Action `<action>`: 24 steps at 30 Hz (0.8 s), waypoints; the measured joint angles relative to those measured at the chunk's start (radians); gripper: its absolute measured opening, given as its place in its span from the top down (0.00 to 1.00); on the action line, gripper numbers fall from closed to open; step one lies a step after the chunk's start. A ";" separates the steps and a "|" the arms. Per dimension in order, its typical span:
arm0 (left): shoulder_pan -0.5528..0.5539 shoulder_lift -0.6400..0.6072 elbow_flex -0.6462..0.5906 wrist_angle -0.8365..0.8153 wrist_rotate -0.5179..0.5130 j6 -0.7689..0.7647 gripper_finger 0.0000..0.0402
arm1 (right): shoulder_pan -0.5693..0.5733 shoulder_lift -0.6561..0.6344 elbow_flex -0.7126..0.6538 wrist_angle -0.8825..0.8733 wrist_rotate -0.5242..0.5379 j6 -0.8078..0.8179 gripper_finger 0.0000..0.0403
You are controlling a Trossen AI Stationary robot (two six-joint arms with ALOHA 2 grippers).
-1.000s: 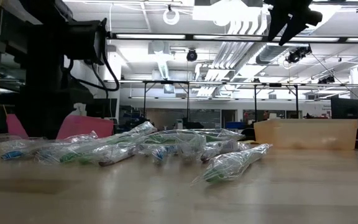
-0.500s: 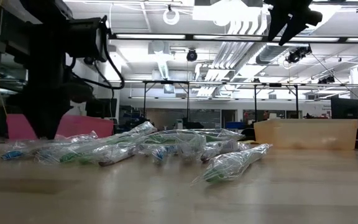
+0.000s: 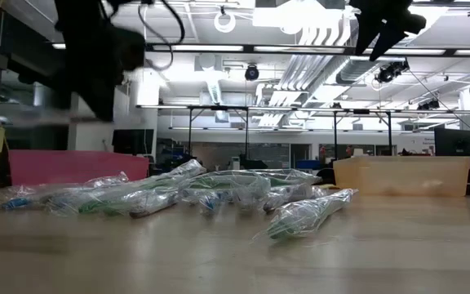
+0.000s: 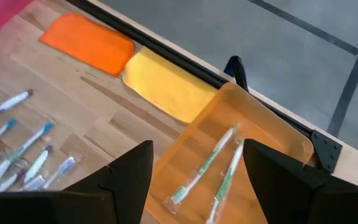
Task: Pick & Place Toothbrushes
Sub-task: Put the purple toothbrush into the yellow bin
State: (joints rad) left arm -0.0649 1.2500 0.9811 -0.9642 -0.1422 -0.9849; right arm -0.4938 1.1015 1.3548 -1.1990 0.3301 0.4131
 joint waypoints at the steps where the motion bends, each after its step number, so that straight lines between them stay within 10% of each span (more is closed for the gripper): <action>1: -0.017 -0.004 0.036 -0.048 -0.002 0.000 0.98 | 0.000 0.000 0.000 -0.010 0.001 0.000 0.40; 16: -0.585 0.029 0.132 -0.204 0.006 -0.735 0.98 | 0.000 -0.011 0.000 -0.016 0.042 -0.001 0.40; 24: -0.683 0.139 0.132 -0.159 0.176 -0.769 0.98 | 0.000 -0.011 0.000 0.029 0.058 -0.024 0.40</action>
State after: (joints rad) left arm -0.7483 1.3888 1.1130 -1.1236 0.0339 -1.7542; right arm -0.4938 1.0907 1.3548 -1.1698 0.3876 0.3887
